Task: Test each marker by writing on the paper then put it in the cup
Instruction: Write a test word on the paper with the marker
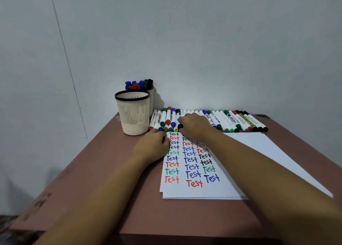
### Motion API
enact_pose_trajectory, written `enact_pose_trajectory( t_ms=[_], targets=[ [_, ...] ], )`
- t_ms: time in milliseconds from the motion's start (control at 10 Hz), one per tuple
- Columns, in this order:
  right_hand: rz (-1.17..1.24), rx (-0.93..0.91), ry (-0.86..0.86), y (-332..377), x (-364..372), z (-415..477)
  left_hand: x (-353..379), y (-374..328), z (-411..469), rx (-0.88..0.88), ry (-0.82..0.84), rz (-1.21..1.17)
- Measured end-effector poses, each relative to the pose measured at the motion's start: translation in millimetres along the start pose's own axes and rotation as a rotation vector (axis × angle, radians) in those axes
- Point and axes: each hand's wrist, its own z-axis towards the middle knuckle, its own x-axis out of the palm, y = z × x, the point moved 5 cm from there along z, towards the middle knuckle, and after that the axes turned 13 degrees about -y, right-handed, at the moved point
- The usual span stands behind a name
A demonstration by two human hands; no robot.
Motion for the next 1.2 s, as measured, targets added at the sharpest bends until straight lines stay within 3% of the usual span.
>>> enact_pose_trajectory(
  t_ms=[300, 400, 500, 700, 900, 1000, 1200],
  targets=[
    [0.047, 0.03, -0.268, 1, -10, -7, -1, 0, 0, -0.01, 0.014, -0.008],
    [0.264, 0.148, -0.346, -10, -28, -17, -1, 2, 1, -0.012, 0.029, -0.016],
    [0.641, 0.355, -0.464, -23, -50, -39, -2, 2, 2, -0.028, 0.019, -0.066],
    [1.035, 0.636, -0.429, -35, -69, -87, -24, -10, -4, 0.019, -0.208, -0.195],
    [1.317, 0.782, -0.377, -29, -63, -114, -23, -47, -20, 0.337, -0.094, -0.196],
    [1.425, 0.852, -0.377, -26, -59, -112, -19, -49, -21, 0.343, -0.008, -0.141],
    [1.456, 0.786, -0.273, -17, -53, -106, -20, -55, -23, 0.382, -0.064, -0.057]
  ],
)
